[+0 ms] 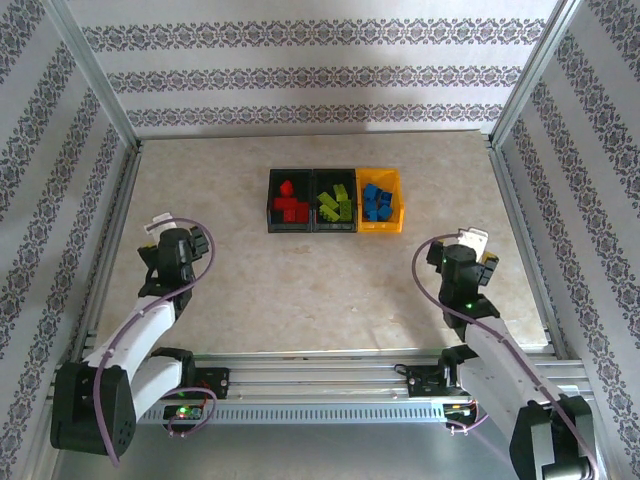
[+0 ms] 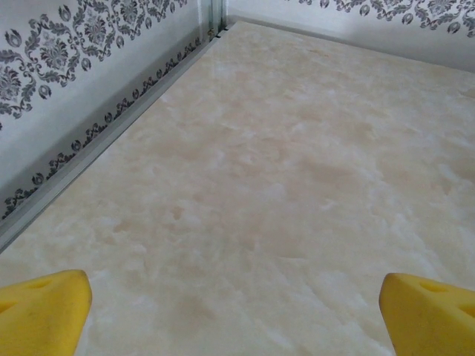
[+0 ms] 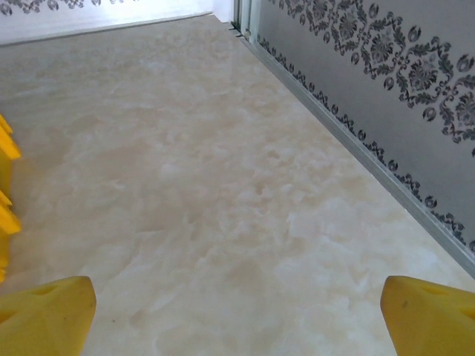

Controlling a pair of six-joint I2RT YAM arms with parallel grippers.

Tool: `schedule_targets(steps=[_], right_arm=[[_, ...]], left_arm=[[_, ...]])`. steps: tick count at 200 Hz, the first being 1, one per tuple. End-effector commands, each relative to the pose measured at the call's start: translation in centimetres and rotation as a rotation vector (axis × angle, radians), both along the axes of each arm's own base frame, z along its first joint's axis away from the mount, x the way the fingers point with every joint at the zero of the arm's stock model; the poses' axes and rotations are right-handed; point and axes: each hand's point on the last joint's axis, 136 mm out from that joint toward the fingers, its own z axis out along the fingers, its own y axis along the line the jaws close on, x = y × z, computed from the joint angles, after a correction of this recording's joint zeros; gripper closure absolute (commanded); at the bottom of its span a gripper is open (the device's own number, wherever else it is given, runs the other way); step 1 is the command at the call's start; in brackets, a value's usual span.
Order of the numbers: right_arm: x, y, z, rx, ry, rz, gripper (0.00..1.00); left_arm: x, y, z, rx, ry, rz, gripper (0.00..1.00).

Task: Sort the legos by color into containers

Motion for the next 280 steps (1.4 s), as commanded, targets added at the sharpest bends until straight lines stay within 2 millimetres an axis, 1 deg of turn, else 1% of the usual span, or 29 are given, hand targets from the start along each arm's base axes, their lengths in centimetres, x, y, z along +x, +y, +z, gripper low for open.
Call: schedule_targets(steps=[1, 35, 54, 87, 95, 97, 101, 125, 142, 175, 199, 210, 227, 234, 243, 255, 280], right_arm=[[1.6, 0.1, 2.4, -0.029, -0.136, 0.045, 0.02], [2.9, -0.1, 1.9, -0.01, -0.173, 0.076, 0.02], [3.8, 0.2, 1.9, -0.01, -0.187, 0.098, 0.02], [5.1, 0.7, 1.7, -0.007, -0.193, 0.133, 0.02], [5.2, 0.8, 1.3, -0.004, -0.178, 0.142, 0.02], [5.4, 0.9, 1.6, -0.004, -0.192, 0.145, 0.02], [5.5, 0.9, 1.6, -0.003, -0.195, 0.148, 0.02], [6.2, 1.2, 1.0, 0.002, -0.192, 0.165, 0.02], [6.7, 1.5, 1.1, 0.003, -0.198, 0.187, 0.02], [7.8, 2.2, 1.0, 0.001, -0.202, 0.231, 0.02], [8.4, 2.8, 0.3, 0.012, -0.201, 0.263, 0.02], [8.7, 3.0, -0.1, 0.016, -0.199, 0.277, 0.02], [9.2, 3.3, -0.8, 0.021, -0.191, 0.294, 0.02], [9.3, 3.4, -1.2, 0.021, -0.185, 0.296, 0.02], [9.6, 3.4, -1.7, 0.021, -0.179, 0.297, 0.02], [9.9, 3.4, -1.7, 0.024, -0.191, 0.299, 0.02], [10.4, 3.7, -1.9, 0.039, -0.154, 0.325, 0.02]], left_arm=[[1.6, -0.6, 2.4, 0.055, -0.158, -0.085, 0.0], [2.7, -1.9, 0.8, 0.092, -0.153, -0.19, 0.01], [3.4, -2.3, 0.6, 0.083, -0.168, -0.217, 0.01], [4.4, -2.6, 0.0, 0.078, -0.178, -0.245, 0.01], [4.7, -2.6, -0.4, 0.077, -0.177, -0.25, 0.01], [4.7, -2.6, -0.4, 0.076, -0.179, -0.251, 0.0], [4.9, -2.7, -0.5, 0.078, -0.178, -0.257, 0.01], [5.7, -2.7, -1.4, 0.085, -0.169, -0.269, 0.01], [6.4, -2.9, -2.3, 0.074, -0.147, -0.292, 0.01], [7.0, -4.2, -3.6, 0.071, -0.147, -0.375, 0.01], [7.5, -5.1, -4.5, 0.073, -0.143, -0.431, 0.0], [7.7, -5.6, -5.0, 0.06, -0.106, -0.461, 0.01], [8.6, -6.2, -5.3, 0.049, -0.063, -0.505, 0.01], [8.6, -6.0, -5.4, 0.035, -0.044, -0.496, 0.01], [8.7, -5.8, -5.2, 0.039, -0.062, -0.49, 0.0], [8.6, -5.7, -5.4, 0.036, -0.051, -0.483, 0.0], [8.6, -5.6, -5.3, 0.041, -0.057, -0.48, 0.01]])
